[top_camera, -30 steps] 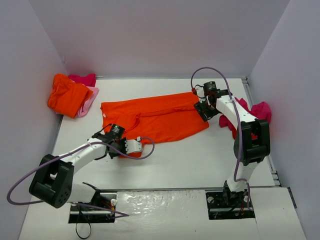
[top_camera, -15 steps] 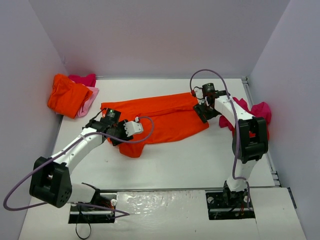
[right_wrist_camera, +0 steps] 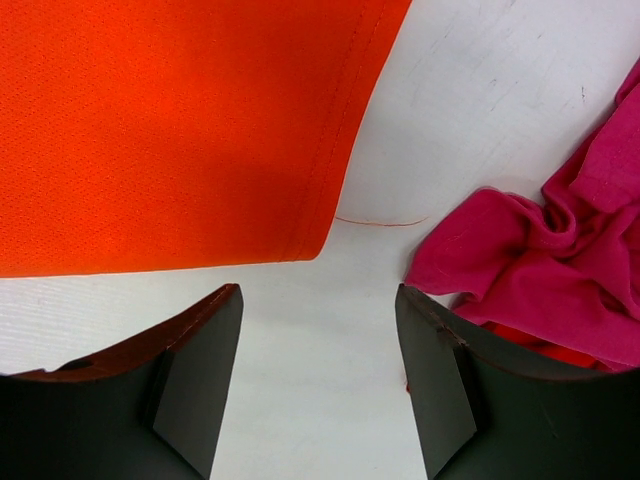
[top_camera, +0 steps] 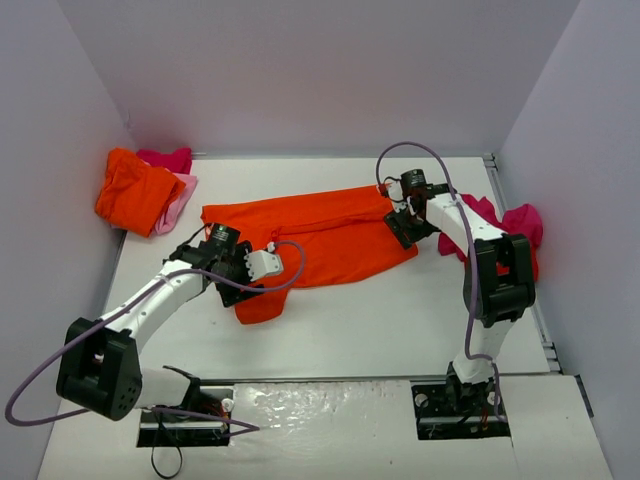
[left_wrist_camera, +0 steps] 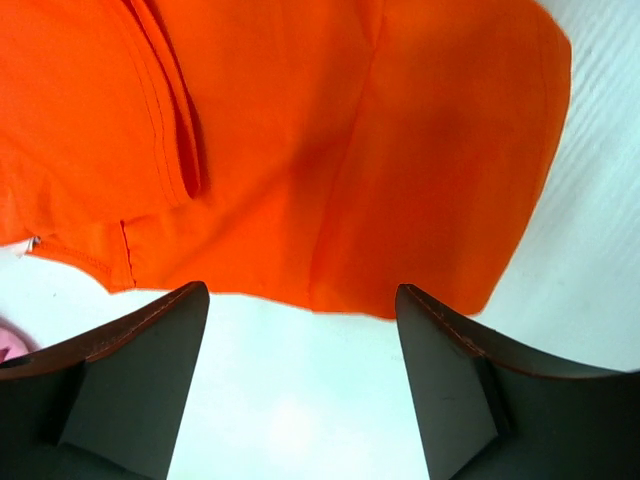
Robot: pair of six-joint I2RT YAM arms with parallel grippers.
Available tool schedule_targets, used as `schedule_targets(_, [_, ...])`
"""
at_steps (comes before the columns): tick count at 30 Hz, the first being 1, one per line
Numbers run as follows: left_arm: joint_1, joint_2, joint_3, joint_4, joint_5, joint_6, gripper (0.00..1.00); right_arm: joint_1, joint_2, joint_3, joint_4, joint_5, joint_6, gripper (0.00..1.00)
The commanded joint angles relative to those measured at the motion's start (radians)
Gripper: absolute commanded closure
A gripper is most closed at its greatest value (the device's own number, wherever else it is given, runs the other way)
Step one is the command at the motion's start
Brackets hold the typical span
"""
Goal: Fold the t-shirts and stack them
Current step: Fold the tshirt
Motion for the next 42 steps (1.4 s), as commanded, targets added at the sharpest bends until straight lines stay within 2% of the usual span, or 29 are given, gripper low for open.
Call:
schedule_targets(1, [0.003,-0.082,-0.028,-0.097,-0.063,0.108,0.29,0.01,-0.029,0.04,0.006,-0.044,-0.001,0.42])
schedule_targets(3, [0.001,-0.094,-0.044,-0.118,-0.076,0.126,0.31,0.023,-0.012,0.045,0.002,-0.093,-0.002,0.45])
schedule_targets(7, [0.001,-0.115,-0.078,-0.124,-0.101,0.167,0.32,0.058,0.033,0.05,-0.001,-0.054,-0.001,0.45])
schedule_targets(12, [-0.002,-0.12,-0.173,-0.048,-0.165,0.231,0.33,0.065,0.033,0.047,-0.001,-0.006,-0.006,0.44])
schedule_targets(22, [-0.046,-0.113,-0.325,0.153,-0.165,0.244,0.36,0.058,0.038,0.027,0.002,0.023,-0.006,0.44])
schedule_targets(29, [-0.065,-0.098,-0.329,0.245,-0.167,0.23,0.37,0.056,0.056,0.03,0.002,0.035,-0.006,0.44])
schedule_targets(34, [-0.11,-0.076,-0.369,0.381,-0.22,0.25,0.36,0.051,0.057,0.02,0.002,0.047,-0.004,0.43])
schedule_targets(42, [-0.156,-0.062,-0.319,0.395,-0.212,0.216,0.37,0.043,0.062,0.017,0.004,0.063,-0.009,0.43])
